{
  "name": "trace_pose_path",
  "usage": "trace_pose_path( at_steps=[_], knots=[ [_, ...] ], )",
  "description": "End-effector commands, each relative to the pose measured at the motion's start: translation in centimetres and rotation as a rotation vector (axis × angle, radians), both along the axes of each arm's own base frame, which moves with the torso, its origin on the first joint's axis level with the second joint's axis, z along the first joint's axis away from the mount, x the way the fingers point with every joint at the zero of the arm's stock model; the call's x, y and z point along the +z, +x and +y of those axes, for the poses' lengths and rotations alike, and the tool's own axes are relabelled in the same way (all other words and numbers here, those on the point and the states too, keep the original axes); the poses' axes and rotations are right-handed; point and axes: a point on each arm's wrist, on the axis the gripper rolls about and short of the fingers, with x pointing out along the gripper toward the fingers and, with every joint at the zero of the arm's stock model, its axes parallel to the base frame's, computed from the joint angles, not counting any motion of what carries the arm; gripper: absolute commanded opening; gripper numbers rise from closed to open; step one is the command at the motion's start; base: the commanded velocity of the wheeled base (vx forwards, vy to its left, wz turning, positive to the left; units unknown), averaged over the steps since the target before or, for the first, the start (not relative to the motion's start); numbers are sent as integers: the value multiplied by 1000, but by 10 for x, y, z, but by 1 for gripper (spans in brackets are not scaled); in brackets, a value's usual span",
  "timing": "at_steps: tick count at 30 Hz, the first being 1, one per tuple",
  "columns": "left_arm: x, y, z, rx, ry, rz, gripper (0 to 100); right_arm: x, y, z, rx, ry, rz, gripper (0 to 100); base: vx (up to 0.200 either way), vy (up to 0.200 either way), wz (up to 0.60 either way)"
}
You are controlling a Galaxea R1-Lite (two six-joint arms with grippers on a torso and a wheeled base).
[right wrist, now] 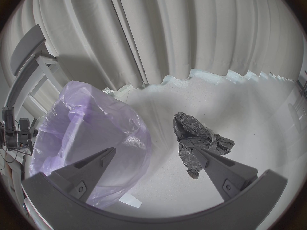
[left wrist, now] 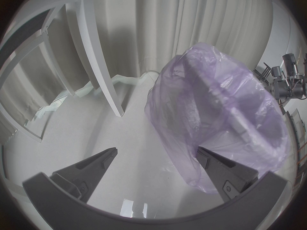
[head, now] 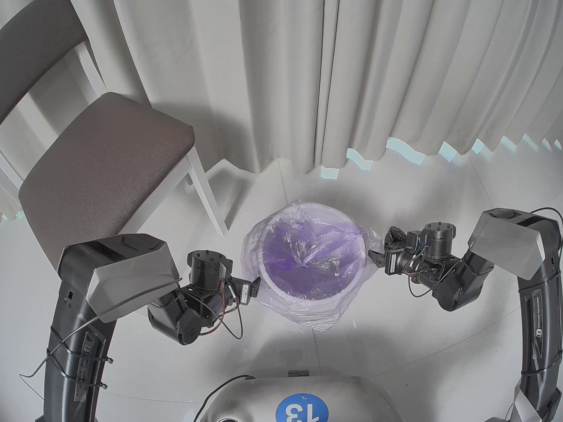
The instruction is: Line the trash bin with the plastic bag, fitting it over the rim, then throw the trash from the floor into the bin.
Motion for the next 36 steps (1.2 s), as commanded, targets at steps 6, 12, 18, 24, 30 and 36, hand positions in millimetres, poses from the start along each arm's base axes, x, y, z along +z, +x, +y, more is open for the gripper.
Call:
trace_pose_path(
  at_steps=[6, 12, 18, 24, 30, 36],
  knots=[
    [-6, 5, 7, 19, -6, 6, 100, -24, 15, 3, 8, 1, 11, 100, 0, 0, 0],
    [2, 4, 7, 20, -13, -6, 100, -44, 23, 9, 20, -12, 46, 100, 0, 0, 0],
    [0, 6, 7, 21, -13, -8, 100, -52, 29, 11, 34, -24, 61, 100, 0, 0, 0],
    [-6, 19, 7, 24, 2, 16, 100, -52, 35, 16, 57, -31, 63, 100, 0, 0, 0],
    [-17, 34, 1, 29, 25, 40, 100, -56, 48, 17, 52, -35, 75, 100, 0, 0, 0],
    [-21, 44, -6, 26, 23, 33, 100, -59, 53, 16, 50, -40, 86, 100, 0, 0, 0]
  ],
)
